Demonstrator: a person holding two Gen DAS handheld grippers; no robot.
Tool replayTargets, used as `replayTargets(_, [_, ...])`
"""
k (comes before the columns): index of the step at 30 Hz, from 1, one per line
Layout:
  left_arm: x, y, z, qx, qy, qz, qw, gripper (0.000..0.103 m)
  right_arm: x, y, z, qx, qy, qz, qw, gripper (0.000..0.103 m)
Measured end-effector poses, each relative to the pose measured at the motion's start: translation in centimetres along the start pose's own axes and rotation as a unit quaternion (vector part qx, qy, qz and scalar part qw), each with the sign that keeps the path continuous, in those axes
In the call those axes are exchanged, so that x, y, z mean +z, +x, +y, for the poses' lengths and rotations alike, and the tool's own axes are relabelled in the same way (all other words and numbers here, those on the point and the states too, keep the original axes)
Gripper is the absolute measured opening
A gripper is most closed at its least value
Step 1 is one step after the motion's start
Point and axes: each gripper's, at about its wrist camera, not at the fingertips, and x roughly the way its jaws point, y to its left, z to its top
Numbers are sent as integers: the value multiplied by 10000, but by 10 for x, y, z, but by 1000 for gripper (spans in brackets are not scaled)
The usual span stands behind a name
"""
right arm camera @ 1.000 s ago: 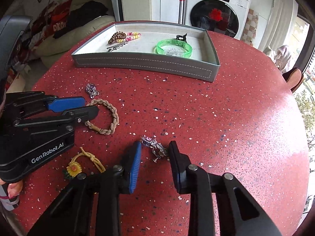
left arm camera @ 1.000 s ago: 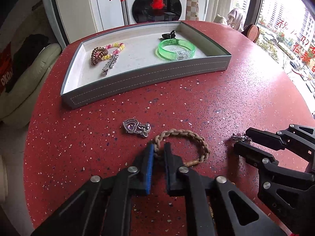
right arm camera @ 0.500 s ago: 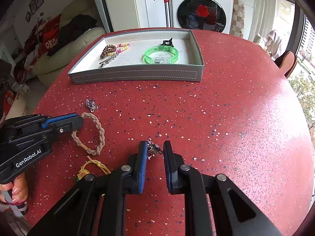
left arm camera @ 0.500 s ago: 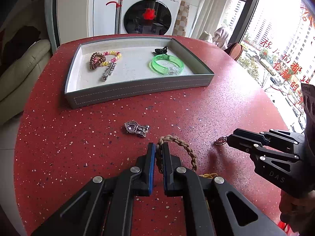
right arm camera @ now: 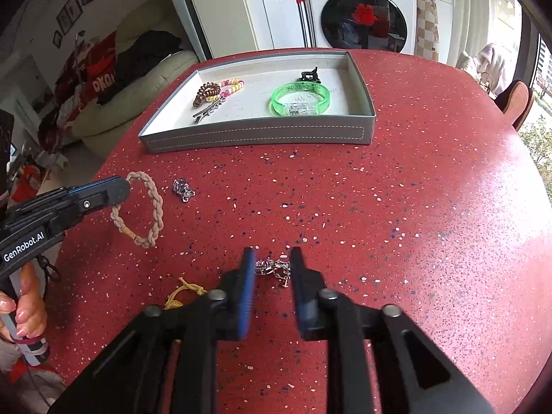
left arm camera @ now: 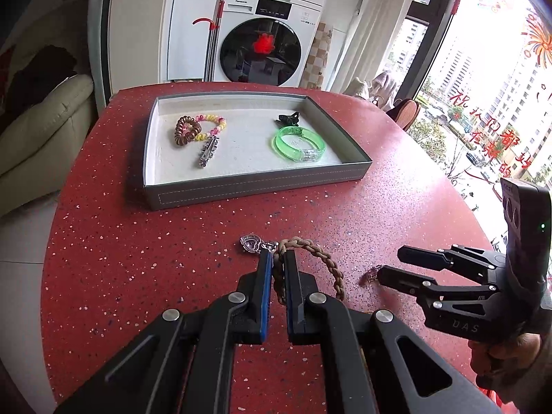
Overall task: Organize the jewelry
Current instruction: 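Grasp the brown braided bracelet with the left tool while the right tool grasps the silver charm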
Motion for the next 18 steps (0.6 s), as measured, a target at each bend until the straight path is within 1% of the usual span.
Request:
replayTargets(1, [-1,0,0,5,-2,12,10000,25,-1,1,2,2,-54,-20,10000,60])
replayTargets(5, [-4,1,2,7,-38,62,10000,25,0,14,8,-52,-199,130,9997,60])
replayTargets(6, [-5,1,3,10,-43,67,10000,25,0,18,10,-110,-226,169,9995,59])
replayTargets(8, [-6,1,4,15,-49,75,10000,25,-1,27,13,-217,-290,274,9990,50])
replayTargets(9, [-6,1,4,13,-50,80,10000,25,-2,27,16,-355,-380,193,9985,42])
replayTargets(10, [-6,1,4,11,-45,82,10000,25,-3,28,19,-488,-433,213,9976,36])
replayTargets(14, [-6,1,4,-12,-55,80,10000,25,-5,26,17,-528,-337,186,9979,36])
replayTargets(18, [-5,0,6,-35,-71,64,9999,25,-4,20,7,-428,-97,150,9989,36])
